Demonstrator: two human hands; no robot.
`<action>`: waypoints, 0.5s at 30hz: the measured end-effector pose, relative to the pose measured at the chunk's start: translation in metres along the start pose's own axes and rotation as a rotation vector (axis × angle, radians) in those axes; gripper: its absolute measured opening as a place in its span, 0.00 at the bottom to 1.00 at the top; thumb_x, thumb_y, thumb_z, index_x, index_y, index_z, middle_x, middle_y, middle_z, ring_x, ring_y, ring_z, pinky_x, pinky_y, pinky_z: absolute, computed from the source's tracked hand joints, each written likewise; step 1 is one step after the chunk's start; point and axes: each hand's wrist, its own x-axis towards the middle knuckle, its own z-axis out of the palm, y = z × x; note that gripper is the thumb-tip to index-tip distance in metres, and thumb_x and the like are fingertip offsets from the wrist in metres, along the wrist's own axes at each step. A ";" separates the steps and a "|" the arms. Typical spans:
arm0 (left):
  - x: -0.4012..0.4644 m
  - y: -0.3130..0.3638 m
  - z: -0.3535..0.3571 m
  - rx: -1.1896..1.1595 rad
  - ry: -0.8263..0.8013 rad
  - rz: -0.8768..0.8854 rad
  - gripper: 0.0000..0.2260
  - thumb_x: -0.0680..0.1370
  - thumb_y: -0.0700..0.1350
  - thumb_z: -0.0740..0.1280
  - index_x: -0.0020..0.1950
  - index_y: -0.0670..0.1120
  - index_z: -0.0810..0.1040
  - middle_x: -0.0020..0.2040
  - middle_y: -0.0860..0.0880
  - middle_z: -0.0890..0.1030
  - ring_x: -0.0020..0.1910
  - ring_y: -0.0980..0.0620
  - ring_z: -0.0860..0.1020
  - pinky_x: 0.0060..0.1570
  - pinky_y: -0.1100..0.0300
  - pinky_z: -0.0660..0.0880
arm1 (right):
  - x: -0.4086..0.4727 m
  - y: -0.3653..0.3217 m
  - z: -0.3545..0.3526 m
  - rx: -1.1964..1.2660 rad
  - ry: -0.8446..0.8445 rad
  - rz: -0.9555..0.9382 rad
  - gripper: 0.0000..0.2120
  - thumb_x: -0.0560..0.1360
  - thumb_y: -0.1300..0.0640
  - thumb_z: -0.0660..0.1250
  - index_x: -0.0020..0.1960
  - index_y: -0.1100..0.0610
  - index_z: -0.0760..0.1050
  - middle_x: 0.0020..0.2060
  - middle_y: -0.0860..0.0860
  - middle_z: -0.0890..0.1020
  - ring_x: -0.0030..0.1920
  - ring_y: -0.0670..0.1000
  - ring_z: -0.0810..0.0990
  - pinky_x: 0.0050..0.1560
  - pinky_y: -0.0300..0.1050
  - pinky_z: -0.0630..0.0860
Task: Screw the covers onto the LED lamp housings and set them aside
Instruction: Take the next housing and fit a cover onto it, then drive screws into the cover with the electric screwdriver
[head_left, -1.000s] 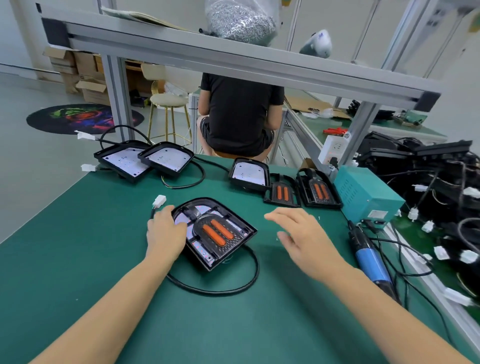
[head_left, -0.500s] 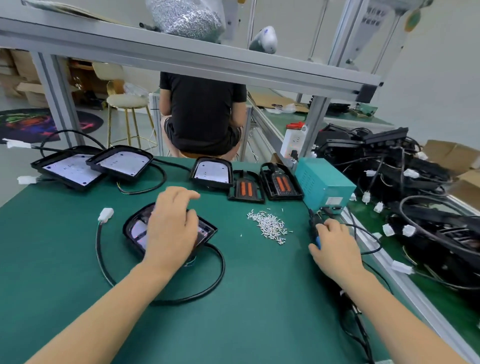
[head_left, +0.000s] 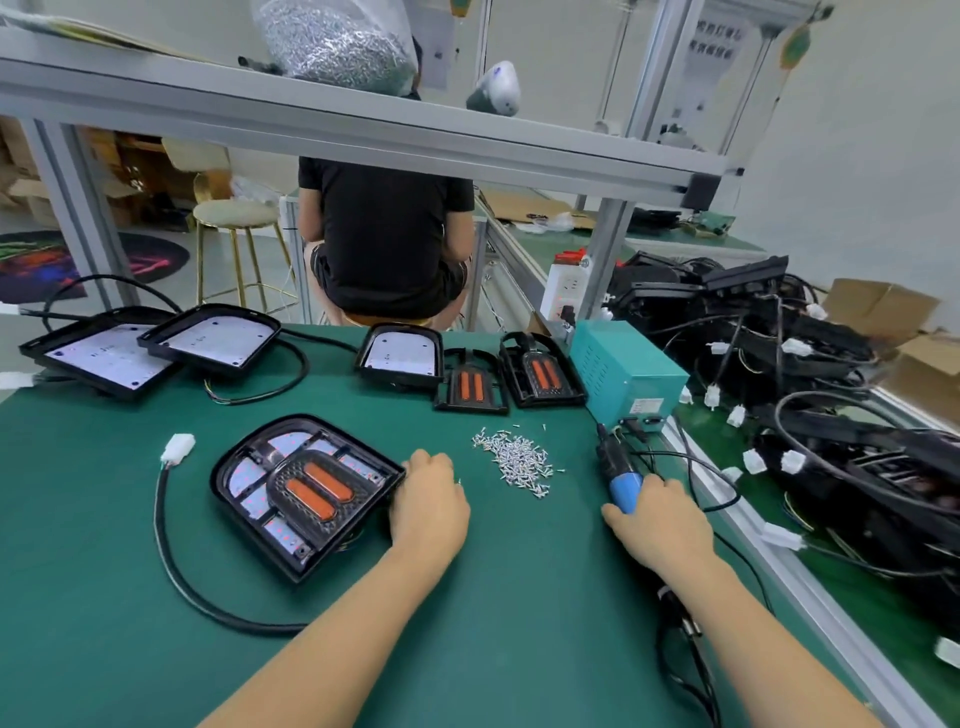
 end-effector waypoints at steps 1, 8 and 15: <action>0.001 0.001 0.001 0.021 0.005 -0.006 0.11 0.80 0.44 0.59 0.59 0.41 0.74 0.59 0.43 0.71 0.59 0.44 0.71 0.54 0.51 0.71 | 0.001 -0.001 0.000 0.001 -0.006 0.001 0.27 0.77 0.41 0.62 0.66 0.59 0.66 0.61 0.56 0.72 0.59 0.57 0.75 0.51 0.47 0.72; 0.005 0.006 0.001 0.150 0.039 0.043 0.09 0.80 0.45 0.62 0.54 0.42 0.78 0.56 0.44 0.74 0.56 0.45 0.72 0.48 0.53 0.71 | 0.005 -0.011 -0.001 0.009 -0.063 0.034 0.27 0.78 0.40 0.59 0.71 0.55 0.61 0.62 0.58 0.69 0.52 0.59 0.75 0.44 0.46 0.68; 0.008 0.015 0.003 0.424 0.026 0.124 0.08 0.76 0.34 0.61 0.51 0.42 0.76 0.52 0.45 0.76 0.49 0.46 0.77 0.37 0.57 0.67 | 0.006 -0.006 0.001 0.042 -0.077 0.029 0.28 0.77 0.38 0.60 0.69 0.53 0.62 0.59 0.57 0.75 0.49 0.57 0.74 0.44 0.46 0.69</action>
